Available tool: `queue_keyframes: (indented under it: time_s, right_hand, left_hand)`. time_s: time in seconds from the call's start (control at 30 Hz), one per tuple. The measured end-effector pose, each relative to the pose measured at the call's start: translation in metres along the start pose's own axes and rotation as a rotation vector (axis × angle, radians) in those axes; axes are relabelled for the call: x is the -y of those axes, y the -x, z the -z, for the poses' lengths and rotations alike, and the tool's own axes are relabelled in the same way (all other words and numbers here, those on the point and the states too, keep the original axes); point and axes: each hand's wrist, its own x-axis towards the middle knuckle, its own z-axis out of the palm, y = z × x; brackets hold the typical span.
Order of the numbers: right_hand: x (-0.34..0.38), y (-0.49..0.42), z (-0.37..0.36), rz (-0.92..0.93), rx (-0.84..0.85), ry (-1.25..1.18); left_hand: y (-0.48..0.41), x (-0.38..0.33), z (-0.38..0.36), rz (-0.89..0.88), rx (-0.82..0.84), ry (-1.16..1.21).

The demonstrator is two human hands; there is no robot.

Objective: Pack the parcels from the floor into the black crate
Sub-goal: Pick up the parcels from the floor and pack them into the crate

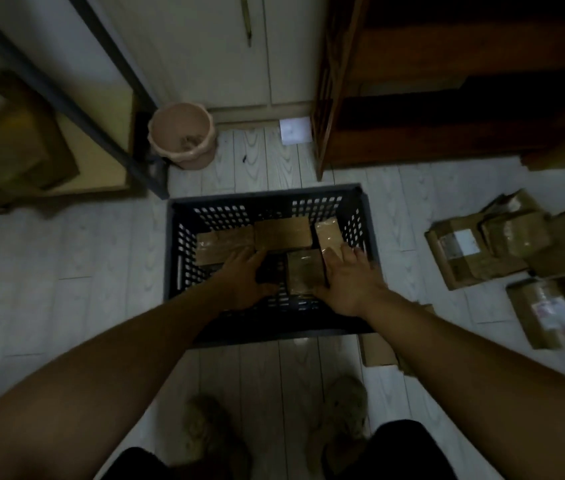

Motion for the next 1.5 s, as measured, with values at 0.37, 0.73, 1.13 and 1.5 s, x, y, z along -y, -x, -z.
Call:
queue_keyframes:
  time_s: [0.37,0.73,1.13,1.5]
  right_hand:
    - [0.035,0.258,0.148,0.181,-0.212,-0.064]
    - [0.004,0.454,0.157,-0.12,-0.448,-0.09]
    - [-0.133,0.603,0.156,-0.358,-0.618,-0.363]
    - [-0.351,0.665,0.141,-0.485,-0.643,-0.54]
  left_hand:
    - [0.268,-0.111,0.11,-0.016,-0.197,0.064]
    - [0.401,-0.223,0.107,-0.296,-0.261,0.101]
    - [0.45,-0.37,0.051,-0.519,-0.219,0.008]
    - [0.405,-0.564,-0.063,-0.449,-0.107,0.12]
